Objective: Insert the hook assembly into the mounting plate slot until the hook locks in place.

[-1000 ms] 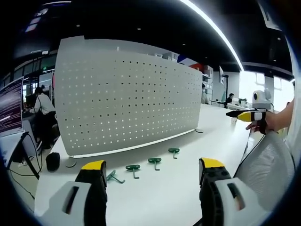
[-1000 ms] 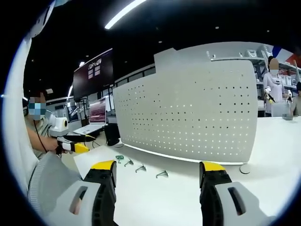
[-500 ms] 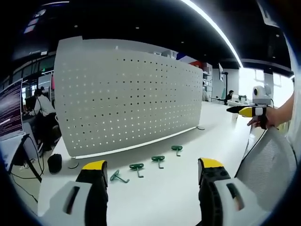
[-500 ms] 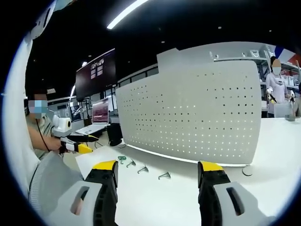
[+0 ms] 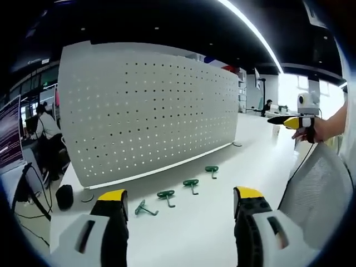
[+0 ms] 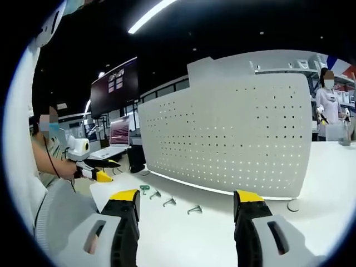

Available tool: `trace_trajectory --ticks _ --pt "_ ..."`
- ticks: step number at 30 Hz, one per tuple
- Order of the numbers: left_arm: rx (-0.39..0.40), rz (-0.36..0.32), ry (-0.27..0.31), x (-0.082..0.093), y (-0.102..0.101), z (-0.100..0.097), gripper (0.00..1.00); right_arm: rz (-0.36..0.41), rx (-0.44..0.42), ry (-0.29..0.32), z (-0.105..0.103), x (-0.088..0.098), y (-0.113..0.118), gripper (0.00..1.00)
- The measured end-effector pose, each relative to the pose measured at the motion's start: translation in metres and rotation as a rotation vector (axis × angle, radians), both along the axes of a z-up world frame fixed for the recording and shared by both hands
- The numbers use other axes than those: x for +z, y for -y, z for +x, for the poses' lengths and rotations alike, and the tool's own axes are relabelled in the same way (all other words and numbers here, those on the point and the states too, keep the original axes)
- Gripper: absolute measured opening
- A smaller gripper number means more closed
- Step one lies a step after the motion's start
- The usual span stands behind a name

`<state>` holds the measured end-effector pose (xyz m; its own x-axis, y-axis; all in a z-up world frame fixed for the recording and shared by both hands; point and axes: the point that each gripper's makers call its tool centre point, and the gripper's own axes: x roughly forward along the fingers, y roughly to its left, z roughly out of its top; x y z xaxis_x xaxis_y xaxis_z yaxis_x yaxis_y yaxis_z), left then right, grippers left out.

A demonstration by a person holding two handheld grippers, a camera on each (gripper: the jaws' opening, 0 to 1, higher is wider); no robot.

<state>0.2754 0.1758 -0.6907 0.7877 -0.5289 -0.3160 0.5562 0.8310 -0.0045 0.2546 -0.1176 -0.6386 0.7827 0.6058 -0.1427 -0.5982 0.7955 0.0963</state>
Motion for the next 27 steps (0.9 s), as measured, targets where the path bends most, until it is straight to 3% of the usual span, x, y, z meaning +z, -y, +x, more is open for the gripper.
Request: trace_trajectory --ticks 5,6,27 --pt "-0.030 0.013 -0.013 -0.001 -0.002 0.007 0.79 0.005 -0.011 -0.012 0.000 -0.002 0.001 0.66" --pt "-0.037 0.012 -0.038 -0.005 -0.002 0.008 0.79 -0.001 -0.008 -0.014 -0.001 -0.003 0.001 0.66" --pt "-0.161 0.171 -0.131 -0.032 -0.018 0.032 0.77 0.004 -0.034 -0.012 -0.002 -0.002 0.006 0.64"
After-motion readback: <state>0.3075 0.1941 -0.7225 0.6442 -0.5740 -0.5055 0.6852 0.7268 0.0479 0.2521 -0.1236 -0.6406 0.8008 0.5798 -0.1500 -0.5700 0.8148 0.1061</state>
